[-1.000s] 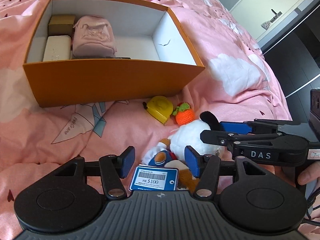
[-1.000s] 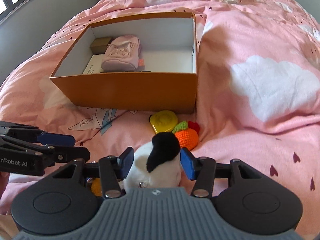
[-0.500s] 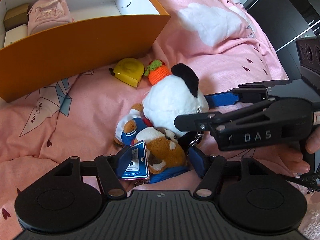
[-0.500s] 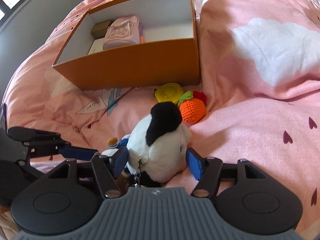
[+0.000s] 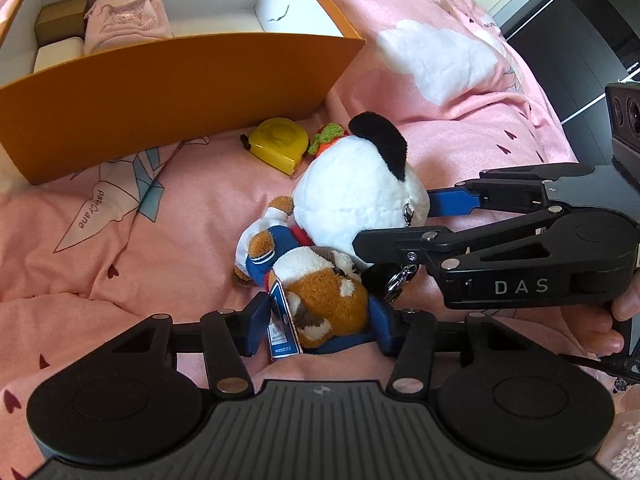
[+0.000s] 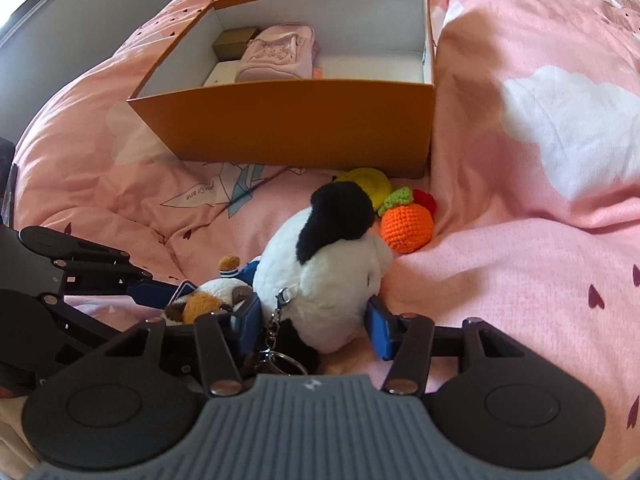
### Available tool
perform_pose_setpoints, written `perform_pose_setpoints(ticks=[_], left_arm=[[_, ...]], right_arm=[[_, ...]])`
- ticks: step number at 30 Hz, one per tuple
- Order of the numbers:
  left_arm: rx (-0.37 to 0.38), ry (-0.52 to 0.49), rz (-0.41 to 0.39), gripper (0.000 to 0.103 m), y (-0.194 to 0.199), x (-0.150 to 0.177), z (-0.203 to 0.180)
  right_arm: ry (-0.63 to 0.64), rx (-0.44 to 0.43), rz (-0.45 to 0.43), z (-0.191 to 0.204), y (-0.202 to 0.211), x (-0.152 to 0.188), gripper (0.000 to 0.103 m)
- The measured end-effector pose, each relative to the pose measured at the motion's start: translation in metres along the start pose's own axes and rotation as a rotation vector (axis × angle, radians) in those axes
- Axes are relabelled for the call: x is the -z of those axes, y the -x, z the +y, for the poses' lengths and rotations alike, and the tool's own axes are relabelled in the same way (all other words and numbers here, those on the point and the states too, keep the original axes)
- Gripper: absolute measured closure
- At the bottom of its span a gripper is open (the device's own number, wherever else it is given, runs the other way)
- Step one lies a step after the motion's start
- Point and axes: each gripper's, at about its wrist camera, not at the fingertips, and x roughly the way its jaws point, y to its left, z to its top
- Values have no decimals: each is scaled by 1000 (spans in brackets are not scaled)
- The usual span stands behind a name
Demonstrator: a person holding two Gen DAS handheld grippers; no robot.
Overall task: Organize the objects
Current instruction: 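Grasp the brown plush toy with the left tool while the right tool grasps the white plush toy, then lift the brown bear plush with the left tool while the right tool lifts the white plush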
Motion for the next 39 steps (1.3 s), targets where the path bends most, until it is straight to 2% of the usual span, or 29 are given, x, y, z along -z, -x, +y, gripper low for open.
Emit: perform_pose_setpoints(ticks=[4, 8, 13, 17, 22, 29, 39], left_arm=[[10, 40, -6, 44, 22, 5, 14], [29, 80, 0, 44, 38, 8, 28], [30, 96, -13, 44, 51, 6, 41], [6, 123, 4, 44, 47, 0, 54], [37, 195, 45, 44, 31, -3, 75], [28, 295, 18, 43, 26, -22, 96], [-33, 290, -31, 44, 20, -49, 100]], right_arm=[[24, -58, -13, 12, 11, -10, 47], [15, -118, 15, 20, 12, -20, 47], [12, -80, 38, 23, 5, -24, 47], [10, -128, 102, 21, -5, -26, 47], [26, -140, 145, 27, -25, -36, 47], [-27, -130, 102, 25, -43, -60, 46], [6, -67, -40, 35, -58, -77, 46]])
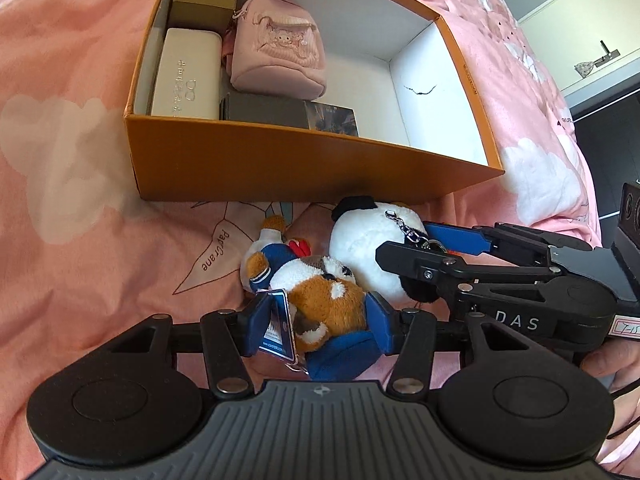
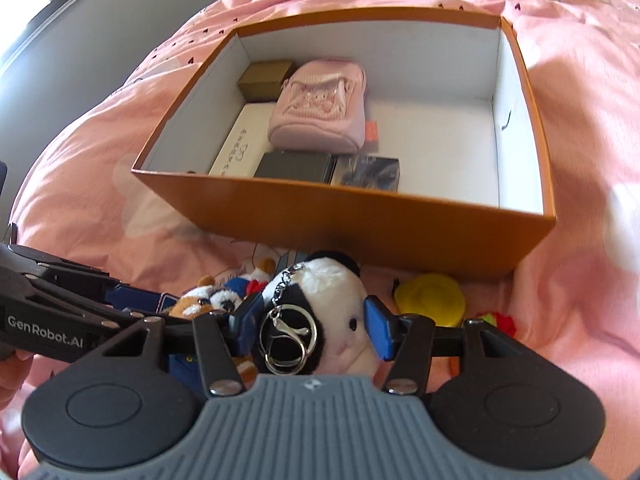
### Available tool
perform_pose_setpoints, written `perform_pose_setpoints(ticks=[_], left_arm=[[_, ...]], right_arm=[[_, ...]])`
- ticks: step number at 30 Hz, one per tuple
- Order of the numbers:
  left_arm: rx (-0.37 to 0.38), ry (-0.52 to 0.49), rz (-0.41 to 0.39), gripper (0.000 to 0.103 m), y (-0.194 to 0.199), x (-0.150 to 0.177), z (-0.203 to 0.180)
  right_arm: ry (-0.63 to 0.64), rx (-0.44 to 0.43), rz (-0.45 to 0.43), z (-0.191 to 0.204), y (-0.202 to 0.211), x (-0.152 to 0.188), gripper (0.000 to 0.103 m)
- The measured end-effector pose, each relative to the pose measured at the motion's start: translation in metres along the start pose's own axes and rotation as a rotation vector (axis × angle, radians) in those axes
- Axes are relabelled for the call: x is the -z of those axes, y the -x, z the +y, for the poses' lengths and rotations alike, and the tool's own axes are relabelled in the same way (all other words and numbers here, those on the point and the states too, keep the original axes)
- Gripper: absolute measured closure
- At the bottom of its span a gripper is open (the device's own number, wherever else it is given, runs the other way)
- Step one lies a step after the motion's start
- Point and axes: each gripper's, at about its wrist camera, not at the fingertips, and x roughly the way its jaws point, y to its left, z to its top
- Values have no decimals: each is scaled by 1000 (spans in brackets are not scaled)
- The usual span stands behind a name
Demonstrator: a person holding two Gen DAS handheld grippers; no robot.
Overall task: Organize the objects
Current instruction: 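Lift the brown bear plush with the left tool while the right tool lifts the white plush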
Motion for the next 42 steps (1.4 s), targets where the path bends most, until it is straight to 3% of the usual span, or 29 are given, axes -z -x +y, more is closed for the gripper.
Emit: perform_pose_setpoints(ticks=[5, 16, 21, 24, 29, 34, 40, 42], left_arm=[[12, 22, 2, 46, 4, -3, 4], [-18, -79, 149, 48, 31, 11, -9], [-20, -84, 234, 48, 7, -1, -4], [-13, -80, 243, 48, -7, -12, -1], [7, -44, 203, 48, -16, -29, 3], [35, 32, 110, 48, -10, -36, 12], [27, 103, -11, 49, -6, -40, 14], [27, 107, -37, 49, -6, -39, 14]], right_arm=[[-12, -4, -47, -5, 2, -4, 46], [-18, -28, -87, -9, 19, 3, 46], [-13, -28, -77, -9, 23, 14, 46], [-23, -18, -61, -12, 22, 19, 46], [-12, -15, -41, -10, 20, 27, 46], [38, -28, -31, 1, 18, 28, 47], [168, -37, -11, 23, 15, 28, 56], [188, -63, -1, 28, 12, 27, 66]])
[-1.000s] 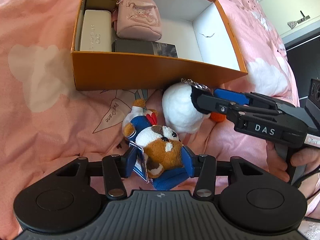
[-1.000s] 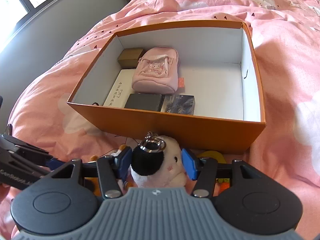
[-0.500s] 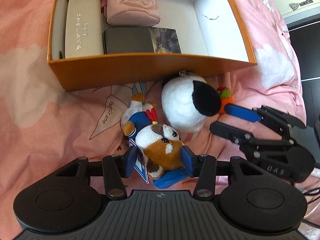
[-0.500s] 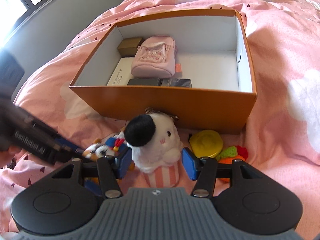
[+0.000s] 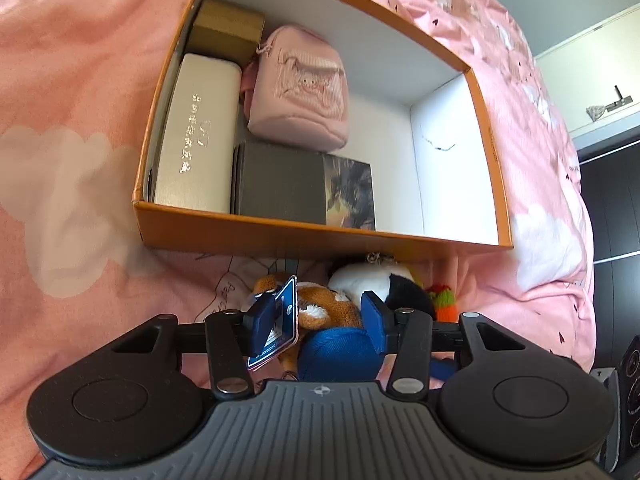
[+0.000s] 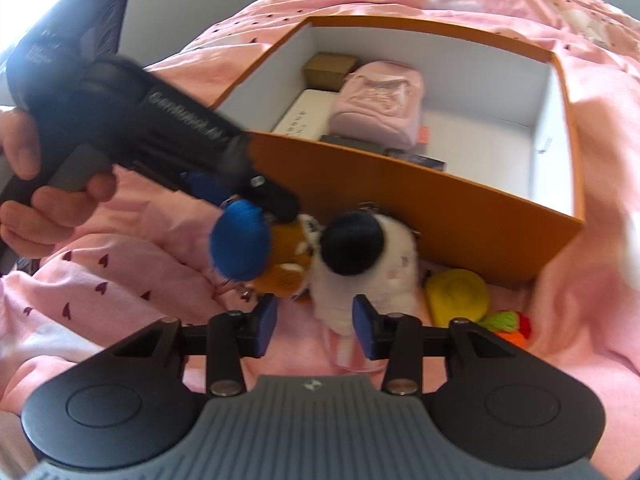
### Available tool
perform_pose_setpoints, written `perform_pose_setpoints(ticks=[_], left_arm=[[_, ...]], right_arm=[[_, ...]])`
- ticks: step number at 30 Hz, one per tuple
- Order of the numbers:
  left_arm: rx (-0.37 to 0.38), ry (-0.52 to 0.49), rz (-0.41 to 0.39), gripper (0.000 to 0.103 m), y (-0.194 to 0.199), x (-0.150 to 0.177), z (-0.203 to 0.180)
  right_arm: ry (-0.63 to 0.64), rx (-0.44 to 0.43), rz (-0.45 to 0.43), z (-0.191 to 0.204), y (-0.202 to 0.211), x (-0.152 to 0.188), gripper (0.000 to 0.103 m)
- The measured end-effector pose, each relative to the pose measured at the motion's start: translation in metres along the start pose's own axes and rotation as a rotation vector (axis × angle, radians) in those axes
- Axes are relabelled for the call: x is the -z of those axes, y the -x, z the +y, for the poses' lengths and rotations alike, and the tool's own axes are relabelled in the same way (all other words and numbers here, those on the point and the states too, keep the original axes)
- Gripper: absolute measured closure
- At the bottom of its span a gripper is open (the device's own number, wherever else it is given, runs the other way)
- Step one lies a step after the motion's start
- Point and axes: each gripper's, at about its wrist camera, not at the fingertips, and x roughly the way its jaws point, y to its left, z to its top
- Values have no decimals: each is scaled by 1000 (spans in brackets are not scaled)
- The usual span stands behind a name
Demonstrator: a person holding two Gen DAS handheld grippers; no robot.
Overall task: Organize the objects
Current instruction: 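Lift the brown bear plush with the left tool while the right tool lifts the white plush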
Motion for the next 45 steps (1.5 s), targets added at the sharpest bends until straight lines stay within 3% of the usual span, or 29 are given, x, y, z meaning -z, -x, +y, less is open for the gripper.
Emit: perform_pose_setpoints(ticks=[3, 12, 16, 21, 25, 35, 38, 41, 45], left_arm=[[8, 5, -31, 50, 1, 3, 1], [-15, -114, -186, 39, 38, 26, -6], [-78, -227, -202, 39, 48, 45, -18], [-175, -318, -175, 40, 28, 65, -23], [-244, -381, -188, 51, 3, 74, -31], [-320, -455, -255, 51, -14, 86, -44], [-315, -456, -266, 50, -19, 87, -44], [-322, -469, -278, 47, -24, 88, -46], [-325, -476, -288, 41, -28, 88, -48]], right_arm=[[-5, -23, 7, 3, -11, -5, 80], [-64, -16, -27, -2, -22, -17, 91], [-80, -12, -41, -4, -25, -21, 96], [-97, -16, -51, -6, -25, -23, 97], [-96, -2, -54, -6, -22, -22, 98], [-87, 48, -119, -8, 10, -14, 95], [-95, 85, -116, -14, 16, -8, 87], [-97, 116, -101, -21, 17, -1, 67], [-124, 157, -94, -32, 17, 7, 62]])
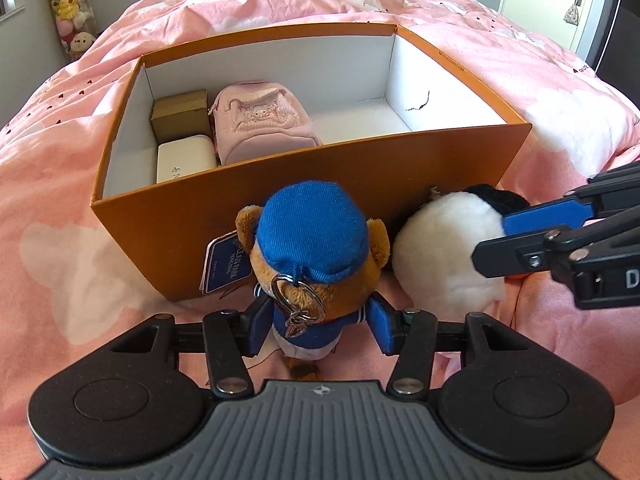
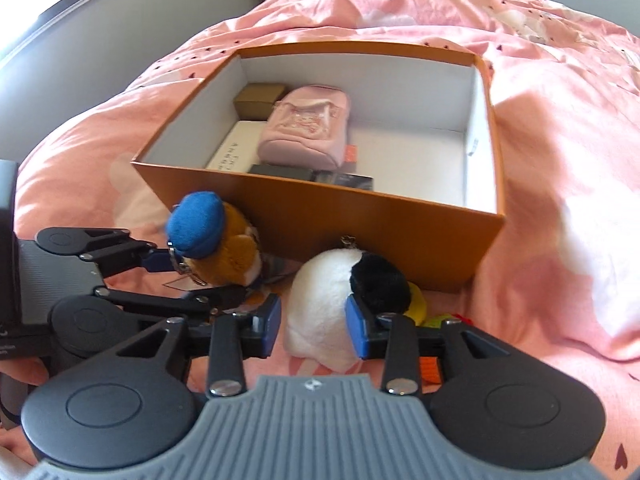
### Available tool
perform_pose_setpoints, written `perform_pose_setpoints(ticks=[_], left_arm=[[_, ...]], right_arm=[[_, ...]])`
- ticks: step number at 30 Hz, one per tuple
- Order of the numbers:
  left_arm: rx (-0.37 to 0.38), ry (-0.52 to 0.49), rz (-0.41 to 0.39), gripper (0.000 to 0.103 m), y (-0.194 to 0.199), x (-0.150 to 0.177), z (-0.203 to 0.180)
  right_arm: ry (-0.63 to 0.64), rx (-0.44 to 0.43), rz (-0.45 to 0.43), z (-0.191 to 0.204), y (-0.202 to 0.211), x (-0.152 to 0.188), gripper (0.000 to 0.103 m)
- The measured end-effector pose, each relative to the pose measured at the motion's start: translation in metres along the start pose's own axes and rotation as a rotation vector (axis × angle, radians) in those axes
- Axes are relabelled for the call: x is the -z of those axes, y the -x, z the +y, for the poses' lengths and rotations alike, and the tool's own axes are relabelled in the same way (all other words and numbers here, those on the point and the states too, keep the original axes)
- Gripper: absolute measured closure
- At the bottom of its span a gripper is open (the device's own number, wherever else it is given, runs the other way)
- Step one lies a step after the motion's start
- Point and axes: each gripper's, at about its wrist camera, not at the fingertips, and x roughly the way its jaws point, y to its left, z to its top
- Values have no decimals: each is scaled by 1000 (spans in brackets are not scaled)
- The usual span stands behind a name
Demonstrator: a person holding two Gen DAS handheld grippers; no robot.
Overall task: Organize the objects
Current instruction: 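Lift the brown bear plush with the left tool while the right tool lifts the white plush, then carry both plush toys over the orange box rim with both tools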
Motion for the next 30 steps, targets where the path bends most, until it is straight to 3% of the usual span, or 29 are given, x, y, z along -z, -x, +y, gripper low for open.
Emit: perform_pose_setpoints(ticks=[4, 8, 12, 18, 23, 30], left_arm=[[-17, -14, -7, 33, -2, 1, -4], [-35, -17, 2, 31, -8, 1, -8], [-50, 5, 1, 31, -12, -2, -8], [-59, 145, -30, 30, -10, -1, 10], [-90, 291, -49, 29, 1, 5, 32], [-27, 368, -48, 38, 8, 6, 47]], right_arm=[[-79, 12, -6, -18, 9, 8, 57], [-135, 14, 60, -33, -3, 17, 55], [-220, -87, 88, -44, -24, 16, 51], [-251, -137, 79, -45, -45, 5, 39], [-237, -154, 66, -42, -57, 2, 38], [-229, -154, 57, -39, -53, 3, 44]])
